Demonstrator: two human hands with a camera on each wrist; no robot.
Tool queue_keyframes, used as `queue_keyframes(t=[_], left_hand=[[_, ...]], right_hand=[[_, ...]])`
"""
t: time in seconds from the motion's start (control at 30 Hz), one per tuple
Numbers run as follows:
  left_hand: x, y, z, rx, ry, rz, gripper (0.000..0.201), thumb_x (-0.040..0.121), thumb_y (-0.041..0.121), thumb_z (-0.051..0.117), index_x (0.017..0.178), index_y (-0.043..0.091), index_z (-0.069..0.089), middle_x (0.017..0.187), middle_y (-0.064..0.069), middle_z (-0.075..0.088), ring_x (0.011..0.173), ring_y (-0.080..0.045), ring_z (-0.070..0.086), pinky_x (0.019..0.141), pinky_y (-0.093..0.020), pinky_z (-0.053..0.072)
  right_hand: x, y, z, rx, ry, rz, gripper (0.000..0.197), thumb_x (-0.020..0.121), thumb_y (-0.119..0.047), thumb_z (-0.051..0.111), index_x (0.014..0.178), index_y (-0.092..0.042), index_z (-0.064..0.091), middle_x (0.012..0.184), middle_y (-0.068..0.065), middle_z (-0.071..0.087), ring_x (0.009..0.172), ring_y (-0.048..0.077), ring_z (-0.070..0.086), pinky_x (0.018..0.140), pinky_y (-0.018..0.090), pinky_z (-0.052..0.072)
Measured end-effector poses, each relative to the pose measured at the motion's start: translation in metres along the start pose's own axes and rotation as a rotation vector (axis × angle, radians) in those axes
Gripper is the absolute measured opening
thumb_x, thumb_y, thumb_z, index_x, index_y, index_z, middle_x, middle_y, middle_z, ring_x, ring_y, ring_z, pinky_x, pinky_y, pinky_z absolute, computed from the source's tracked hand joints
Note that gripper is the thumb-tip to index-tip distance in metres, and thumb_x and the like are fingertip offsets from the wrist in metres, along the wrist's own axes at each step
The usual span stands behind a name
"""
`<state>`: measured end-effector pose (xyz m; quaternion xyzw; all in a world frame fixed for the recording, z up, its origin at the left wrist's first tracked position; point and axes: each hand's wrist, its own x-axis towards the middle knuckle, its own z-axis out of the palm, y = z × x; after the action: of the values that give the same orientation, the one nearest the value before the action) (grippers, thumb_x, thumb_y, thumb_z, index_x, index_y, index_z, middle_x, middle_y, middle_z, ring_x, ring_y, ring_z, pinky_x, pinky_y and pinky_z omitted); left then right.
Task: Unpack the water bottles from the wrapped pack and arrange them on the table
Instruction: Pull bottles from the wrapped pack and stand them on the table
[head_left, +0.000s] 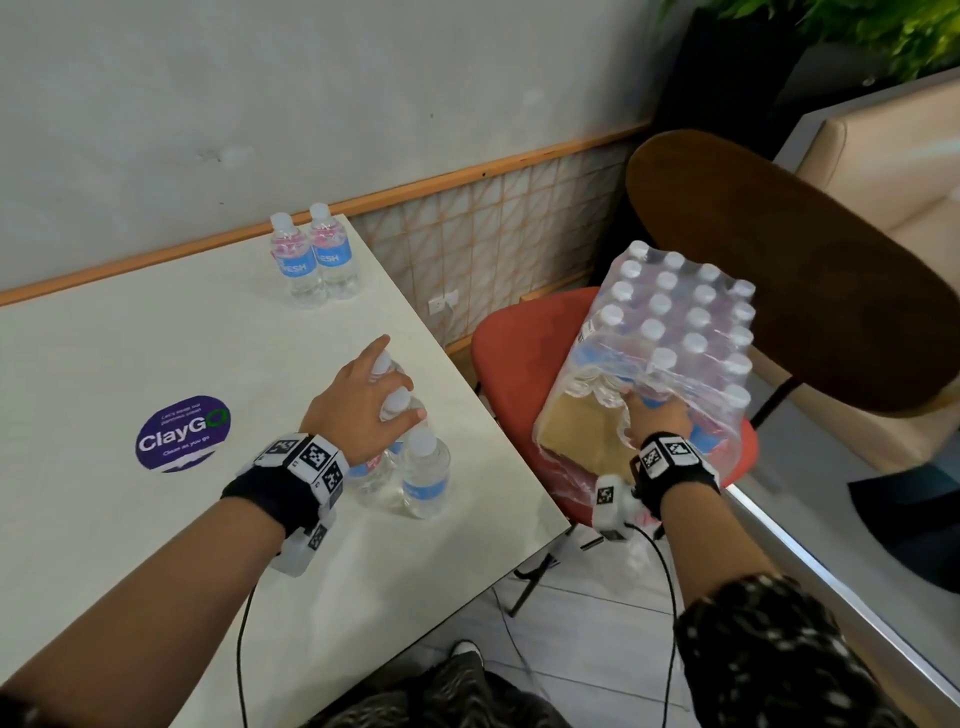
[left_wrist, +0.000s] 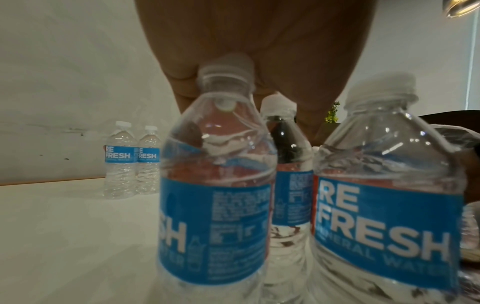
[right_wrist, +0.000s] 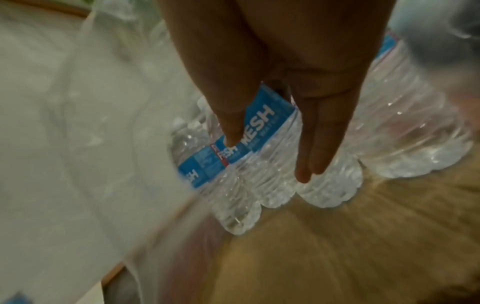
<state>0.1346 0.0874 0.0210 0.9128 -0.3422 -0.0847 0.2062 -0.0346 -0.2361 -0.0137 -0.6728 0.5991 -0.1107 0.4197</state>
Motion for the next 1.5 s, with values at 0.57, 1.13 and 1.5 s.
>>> queue_keyframes(t=[0.57, 1.13, 1.5], left_hand=[[0.006, -0.001, 0.0, -0.01, -0.011, 0.012, 0.033, 0.08, 0.057, 0.058, 0.107, 0.039, 0.06, 0.156, 0.017, 0.01, 0.133, -0.021, 0.038, 0.097, -0.044, 0.045], [0.012, -0.012, 0.01, 0.031, 0.033, 0.039, 0.051, 0.074, 0.072, 0.033, 0.104, 0.042, 0.06, 0.155, 0.017, 0.014, 0.129, -0.019, 0.044, 0.098, -0.044, 0.046], [-0.018, -0.005, -0.013, -0.33, 0.157, 0.112, 0.049, 0.08, 0.053, 0.063, 0.124, 0.033, 0.055, 0.157, 0.012, 0.007, 0.14, -0.017, 0.03, 0.105, -0.035, 0.04]], right_hand=[[-0.154, 0.007, 0.104, 0.09, -0.64, -0.502, 0.062, 0.079, -0.035, 0.073, 0.133, -0.027, 0.043, 0.12, -0.004, 0.063, 0.106, 0.016, 0.062, 0.091, 0.029, 0.05], [-0.021, 0.051, -0.015, 0.38, 0.463, -0.099, 0.066, 0.063, -0.028, 0.084, 0.117, -0.01, 0.051, 0.114, 0.003, 0.055, 0.107, 0.023, 0.058, 0.099, 0.036, 0.047], [-0.057, 0.059, -0.008, 0.371, -0.063, -0.237, 0.04, 0.078, -0.007, 0.075, 0.111, -0.013, 0.053, 0.112, 0.01, 0.058, 0.109, 0.03, 0.057, 0.097, 0.042, 0.045]])
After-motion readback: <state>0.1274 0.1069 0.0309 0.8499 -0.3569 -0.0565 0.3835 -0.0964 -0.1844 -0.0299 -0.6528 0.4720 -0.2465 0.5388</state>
